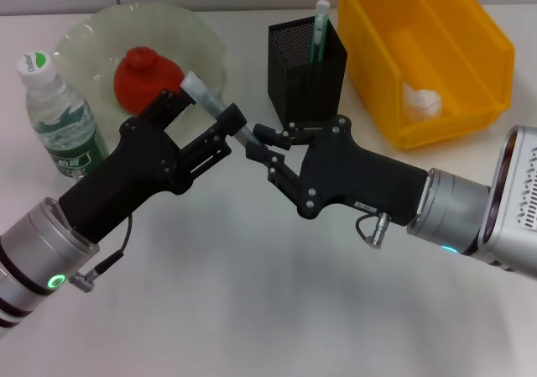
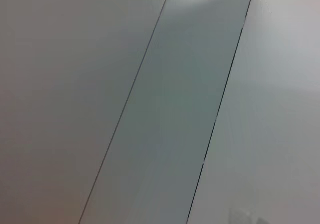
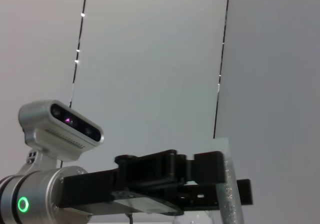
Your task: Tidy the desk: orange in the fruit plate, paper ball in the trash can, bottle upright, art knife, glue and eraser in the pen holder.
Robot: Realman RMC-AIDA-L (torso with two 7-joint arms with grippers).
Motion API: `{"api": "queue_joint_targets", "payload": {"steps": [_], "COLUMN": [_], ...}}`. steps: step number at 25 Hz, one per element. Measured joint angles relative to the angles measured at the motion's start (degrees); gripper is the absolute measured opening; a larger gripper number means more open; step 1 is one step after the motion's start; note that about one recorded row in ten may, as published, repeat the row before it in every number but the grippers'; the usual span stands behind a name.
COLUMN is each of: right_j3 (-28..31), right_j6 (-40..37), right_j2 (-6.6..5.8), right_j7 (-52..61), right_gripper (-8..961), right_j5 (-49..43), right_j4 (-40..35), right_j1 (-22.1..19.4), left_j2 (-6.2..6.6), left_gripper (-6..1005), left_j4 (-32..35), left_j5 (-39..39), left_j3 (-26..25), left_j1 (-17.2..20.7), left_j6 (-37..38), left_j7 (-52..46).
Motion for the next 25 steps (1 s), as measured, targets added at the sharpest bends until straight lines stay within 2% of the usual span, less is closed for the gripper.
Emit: {"api": "queue_joint_targets", "payload": {"steps": [9, 21, 25], "right_j3": [-4.69, -5.05, -5.31], "right_j6": [3.55, 5.63, 6.29], "right_j2": [0.00, 0.00, 0.00], "right_j7": [-1.40, -1.55, -1.57], "right_gripper": [125, 125, 125], "right_j5": [6.16, 6.63, 7.20], "right_j4": [-2.10, -3.25, -3.60], "right_j1": [-0.42, -0.38, -0.36], "left_j2": [0.01, 0.04, 0.04], "left_gripper": [742, 709, 511], "left_j4": [-1.11, -1.41, -1.40], "left_j5": [0.03, 0.06, 0.23], "left_j3": [-1.53, -1.61, -1.62], "left_j1": [0.18, -0.33, -0.48], "left_j6": [-0.21, -0.86, -1.18], "left_j7": [0.07, 0.14, 0.18]}}
